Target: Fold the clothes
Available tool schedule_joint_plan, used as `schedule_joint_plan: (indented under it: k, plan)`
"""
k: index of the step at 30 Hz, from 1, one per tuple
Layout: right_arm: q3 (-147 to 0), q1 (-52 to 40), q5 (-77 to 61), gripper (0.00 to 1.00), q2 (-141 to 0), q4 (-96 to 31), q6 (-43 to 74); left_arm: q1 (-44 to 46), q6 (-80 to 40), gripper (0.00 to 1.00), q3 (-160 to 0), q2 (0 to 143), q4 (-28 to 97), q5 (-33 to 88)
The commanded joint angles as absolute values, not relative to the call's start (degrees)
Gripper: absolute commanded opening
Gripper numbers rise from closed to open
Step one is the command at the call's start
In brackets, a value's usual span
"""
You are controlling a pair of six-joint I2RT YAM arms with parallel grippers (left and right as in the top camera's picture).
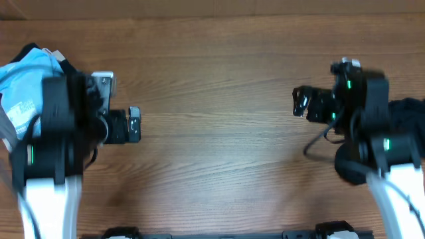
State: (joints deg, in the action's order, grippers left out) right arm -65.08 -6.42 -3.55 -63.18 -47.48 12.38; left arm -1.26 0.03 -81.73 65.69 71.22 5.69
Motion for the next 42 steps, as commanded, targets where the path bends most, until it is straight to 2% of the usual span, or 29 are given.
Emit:
schedule_joint_plan:
  k: [1,3,7,23,27,33,36,42]
  plan:
    - [-54.1,-6.3,1.1,1.0,-51.7,-43.5,13.7,-1.5,-2.8,1.0,-67.0,49.9,61.1,4.1]
    - [-51.0,-6.3,2.7,1.0,-47.0,-43.6,13.7,-1.5,-8.0,1.0,-59.5,41.2,57.4,2.4]
    - [-50.8,-6.3,2.9,1.0,-45.5,-47.9,13.7,-1.5,-8.2,1.0,-53.6,35.4,56.9,2.3]
    - [-50.8,-6.3,2.9,1.0,-57.2,-49.0,13.7,-1.5,-8.2,1.0,-52.1,36.5,59.8,2.3]
    - [-50.7,-6.3,2.9,1.0,-56.2,-49.3,13.7,-1.5,-8.2,1.0,-52.1,36.5,59.8,2.3]
    - [-48.9,-6.3,3.4,1.0,-43.2,-47.5,8.6,-1.5,-8.2,1.0,-52.1,36.5,59.8,2.3]
    - [-43.0,-6.2,3.4,1.0,-34.6,-41.4,7.0,-1.5,-8.2,1.0,-52.1,36.5,59.8,2.3]
    - [-22.6,-4.6,-2.0,1.0,-15.3,-21.0,7.0,-1.5,-8.2,1.0,-52.1,36.5,59.8,2.3]
